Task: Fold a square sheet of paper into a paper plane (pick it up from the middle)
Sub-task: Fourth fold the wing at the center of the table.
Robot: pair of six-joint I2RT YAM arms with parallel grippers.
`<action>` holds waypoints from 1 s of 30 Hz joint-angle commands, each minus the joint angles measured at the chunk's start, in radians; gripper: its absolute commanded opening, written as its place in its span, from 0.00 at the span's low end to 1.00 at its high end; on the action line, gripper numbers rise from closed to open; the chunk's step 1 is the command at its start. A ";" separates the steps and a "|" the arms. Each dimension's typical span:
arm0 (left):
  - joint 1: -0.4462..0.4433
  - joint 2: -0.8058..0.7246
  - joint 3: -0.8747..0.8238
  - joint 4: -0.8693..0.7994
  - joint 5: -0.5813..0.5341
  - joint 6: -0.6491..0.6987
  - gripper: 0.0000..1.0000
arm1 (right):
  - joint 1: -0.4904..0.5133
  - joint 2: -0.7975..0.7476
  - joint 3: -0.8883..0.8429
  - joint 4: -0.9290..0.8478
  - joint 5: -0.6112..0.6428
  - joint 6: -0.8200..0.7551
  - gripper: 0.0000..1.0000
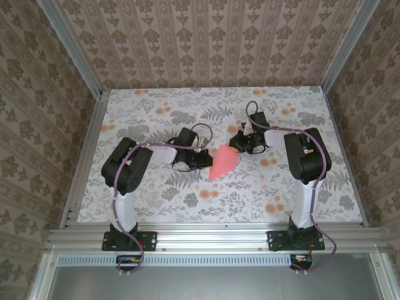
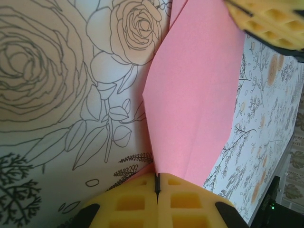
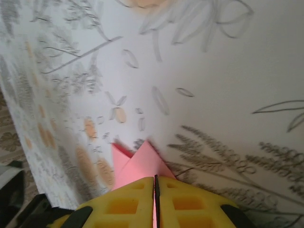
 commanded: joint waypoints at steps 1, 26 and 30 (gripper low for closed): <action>-0.013 0.004 -0.048 -0.131 -0.067 0.021 0.02 | -0.003 0.034 0.017 -0.078 0.046 -0.034 0.12; -0.107 -0.135 -0.144 -0.083 -0.174 -0.119 0.09 | 0.001 -0.556 -0.512 -0.028 0.030 0.033 0.35; -0.109 -0.176 -0.139 -0.114 -0.196 -0.103 0.17 | 0.010 -0.562 -0.548 0.008 -0.006 0.058 0.35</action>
